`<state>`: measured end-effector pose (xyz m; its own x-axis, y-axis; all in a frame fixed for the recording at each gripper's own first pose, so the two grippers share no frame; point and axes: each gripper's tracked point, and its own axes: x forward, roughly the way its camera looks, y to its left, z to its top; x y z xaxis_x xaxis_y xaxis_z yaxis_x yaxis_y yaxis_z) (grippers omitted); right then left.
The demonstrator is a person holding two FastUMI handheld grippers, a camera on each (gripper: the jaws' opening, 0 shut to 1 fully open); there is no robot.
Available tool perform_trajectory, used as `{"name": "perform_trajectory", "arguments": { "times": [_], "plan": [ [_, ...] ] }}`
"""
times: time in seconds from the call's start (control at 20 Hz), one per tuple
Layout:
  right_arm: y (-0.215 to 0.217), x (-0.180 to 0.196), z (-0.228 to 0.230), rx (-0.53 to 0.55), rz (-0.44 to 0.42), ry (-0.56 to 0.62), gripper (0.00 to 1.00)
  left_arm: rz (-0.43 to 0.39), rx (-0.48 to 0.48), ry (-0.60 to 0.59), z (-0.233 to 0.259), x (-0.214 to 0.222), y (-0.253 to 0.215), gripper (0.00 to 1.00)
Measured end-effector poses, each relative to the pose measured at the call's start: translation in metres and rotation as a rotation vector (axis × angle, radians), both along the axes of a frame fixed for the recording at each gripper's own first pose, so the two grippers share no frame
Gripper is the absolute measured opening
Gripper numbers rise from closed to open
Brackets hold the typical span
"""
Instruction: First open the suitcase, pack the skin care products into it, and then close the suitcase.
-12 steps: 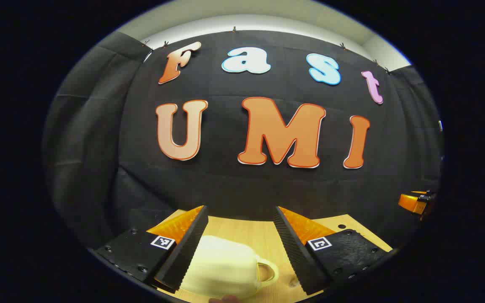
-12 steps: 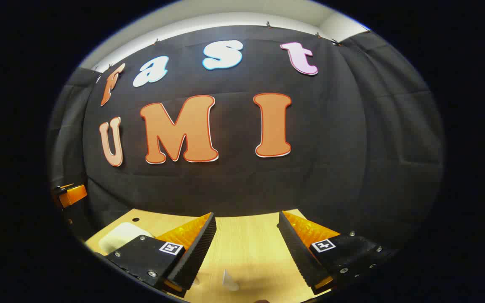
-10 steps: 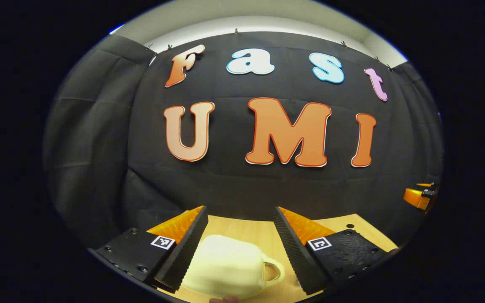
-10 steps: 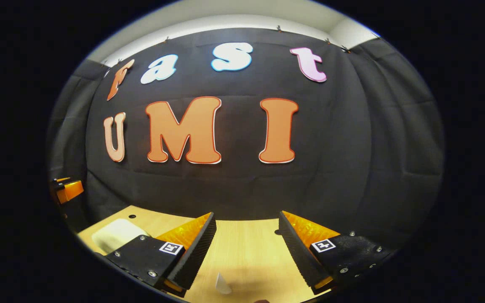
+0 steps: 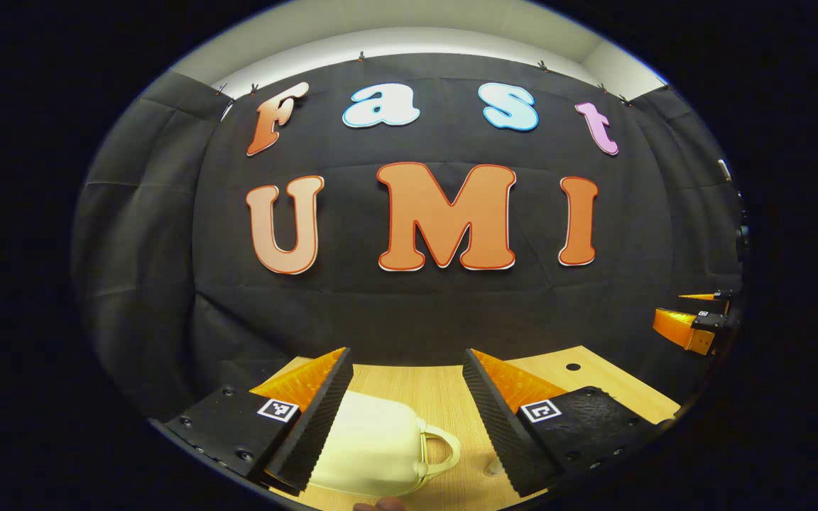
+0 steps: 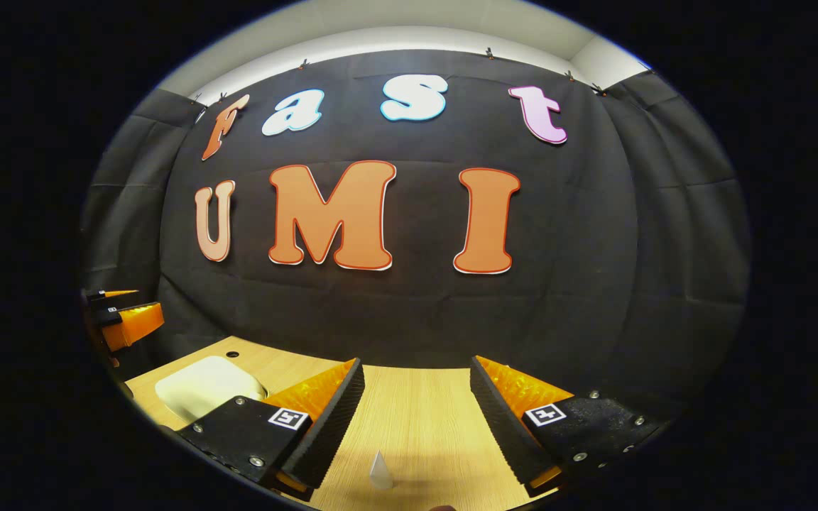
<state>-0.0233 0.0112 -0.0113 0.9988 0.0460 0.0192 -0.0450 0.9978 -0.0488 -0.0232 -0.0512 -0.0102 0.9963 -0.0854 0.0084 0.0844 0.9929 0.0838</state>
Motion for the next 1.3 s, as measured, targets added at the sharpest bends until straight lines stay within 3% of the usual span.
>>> {"name": "perform_trajectory", "arguments": {
  "times": [0.1, 0.15, 0.2, 0.55, 0.6, 0.65, 0.95, 1.15, 1.3],
  "plan": [
    [-0.003, -0.005, 0.002, 0.007, -0.013, -0.014, 0.95, 0.014, 0.002, -0.010, -0.001, 0.002, 0.005, 0.98],
    [-0.005, -0.007, 0.002, 0.003, -0.018, -0.015, 1.00, 0.021, 0.004, -0.012, -0.001, 0.001, 0.007, 0.98],
    [-0.005, -0.008, 0.001, -0.004, -0.017, -0.013, 0.95, 0.032, 0.005, -0.007, -0.005, 0.000, 0.010, 0.98],
    [0.003, -0.012, -0.007, -0.013, -0.023, 0.017, 0.95, 0.050, 0.023, -0.009, -0.006, -0.010, 0.024, 0.98],
    [0.005, -0.013, -0.010, -0.011, -0.026, 0.023, 1.00, 0.046, 0.042, -0.009, -0.010, -0.010, 0.025, 0.98],
    [0.008, -0.014, -0.014, -0.011, -0.026, 0.034, 0.95, 0.047, 0.075, -0.011, -0.013, -0.010, 0.025, 0.98],
    [0.004, -0.020, -0.030, -0.055, -0.033, 0.059, 0.96, 0.004, 0.393, 0.009, -0.060, -0.008, -0.002, 1.00],
    [-0.017, -0.018, -0.046, -0.026, -0.074, 0.109, 0.96, -0.041, 0.639, 0.047, -0.114, -0.006, -0.023, 0.99],
    [-0.033, -0.019, -0.062, -0.005, -0.109, 0.150, 0.96, -0.100, 0.769, 0.093, -0.161, -0.006, -0.037, 0.99]
  ]
}}
